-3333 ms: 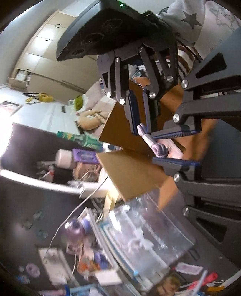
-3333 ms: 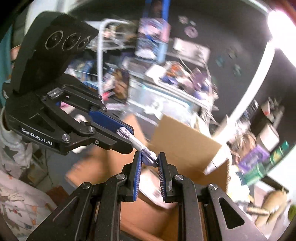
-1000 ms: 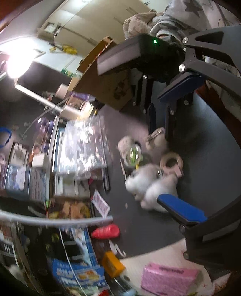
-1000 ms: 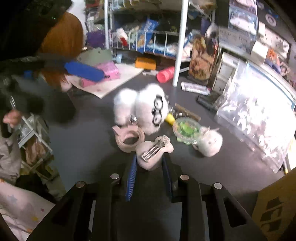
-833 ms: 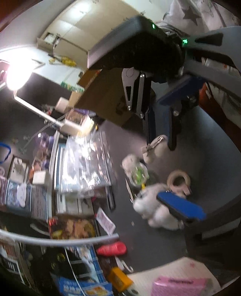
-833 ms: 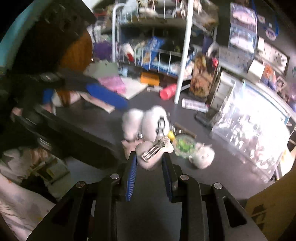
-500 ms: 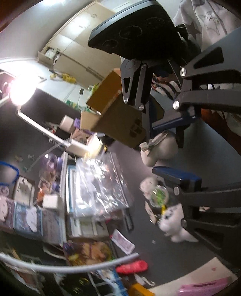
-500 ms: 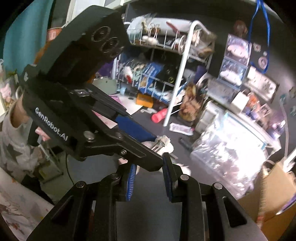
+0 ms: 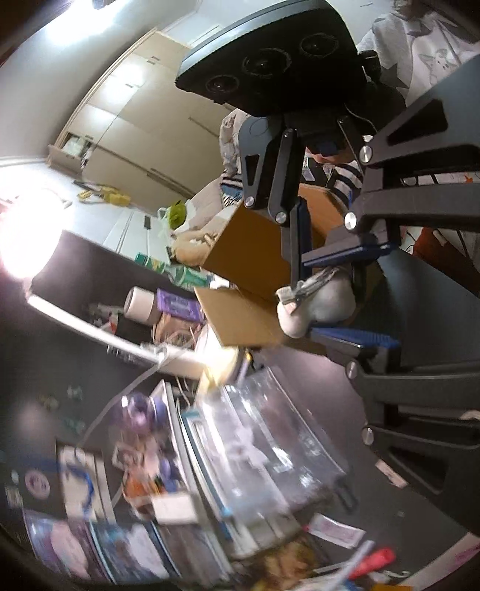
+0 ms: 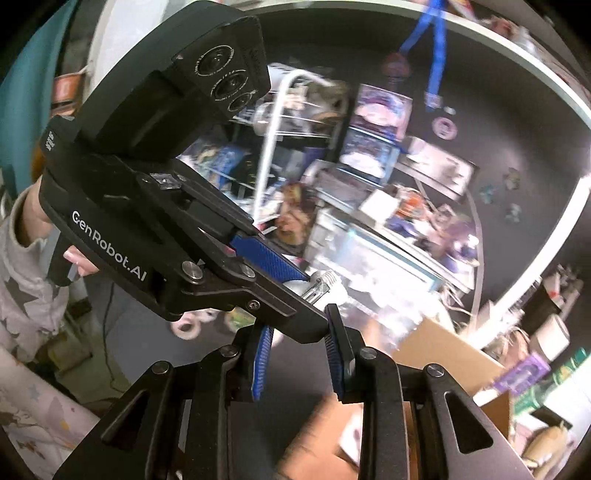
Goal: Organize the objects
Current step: 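Carry the pink clip holder with the right gripper into the box and release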
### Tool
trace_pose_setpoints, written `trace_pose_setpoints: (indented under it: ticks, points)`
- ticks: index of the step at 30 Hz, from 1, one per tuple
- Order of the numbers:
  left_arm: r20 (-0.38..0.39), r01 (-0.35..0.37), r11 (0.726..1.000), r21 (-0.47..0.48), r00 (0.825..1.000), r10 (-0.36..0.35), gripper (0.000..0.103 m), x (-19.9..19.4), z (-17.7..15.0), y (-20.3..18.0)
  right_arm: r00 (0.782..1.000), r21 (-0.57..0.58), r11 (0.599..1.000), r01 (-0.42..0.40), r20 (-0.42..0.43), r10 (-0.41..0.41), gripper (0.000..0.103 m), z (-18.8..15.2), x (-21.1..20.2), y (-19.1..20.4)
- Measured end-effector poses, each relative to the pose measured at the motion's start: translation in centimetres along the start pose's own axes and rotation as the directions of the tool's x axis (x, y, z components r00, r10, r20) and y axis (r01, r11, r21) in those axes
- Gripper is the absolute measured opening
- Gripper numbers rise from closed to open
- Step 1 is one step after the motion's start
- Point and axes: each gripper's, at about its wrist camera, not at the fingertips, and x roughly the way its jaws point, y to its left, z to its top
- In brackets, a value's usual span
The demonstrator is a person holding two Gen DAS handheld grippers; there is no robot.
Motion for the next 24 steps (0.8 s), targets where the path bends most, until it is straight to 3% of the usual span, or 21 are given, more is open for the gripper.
trace_pose_setpoints:
  ticks: [5,9,17,19,21,24]
  points:
    - [-0.066,0.036,0.999,0.018,0.997,-0.034,0.029,4.2,3.1,-1.5,0.998,0.082,0.996,0.034,-0.052,-0.030,0.023,-1.7,-1.4,-4.4]
    - [-0.138,0.057,0.998,0.008,0.989,-0.055,0.029,8.2,5.1,-2.3,0.992,0.187,0.982,0.031,-0.122,-0.008,0.023,-3.5,-1.4,-8.1]
    - [-0.239,0.050,0.999,0.008,0.970,-0.047,0.029,12.9,6.2,-2.8,0.977,0.266,0.963,0.045,-0.212,0.013,0.024,-5.9,-0.2,-10.9]
    - [-0.252,0.028,1.000,0.014,0.967,-0.024,0.041,13.3,6.2,-3.0,0.971,0.258,0.964,0.057,-0.241,0.007,0.034,-6.2,0.1,-11.0]
    - [-0.243,-0.011,0.999,0.032,0.970,0.018,0.066,13.3,6.3,-3.4,0.966,0.244,0.967,0.075,-0.259,-0.010,0.046,-6.4,0.2,-10.9]
    - [-0.234,-0.030,0.998,0.059,0.971,0.043,0.073,12.8,6.2,-3.5,0.964,0.233,0.969,0.084,-0.266,-0.020,0.049,-6.5,0.2,-10.8]
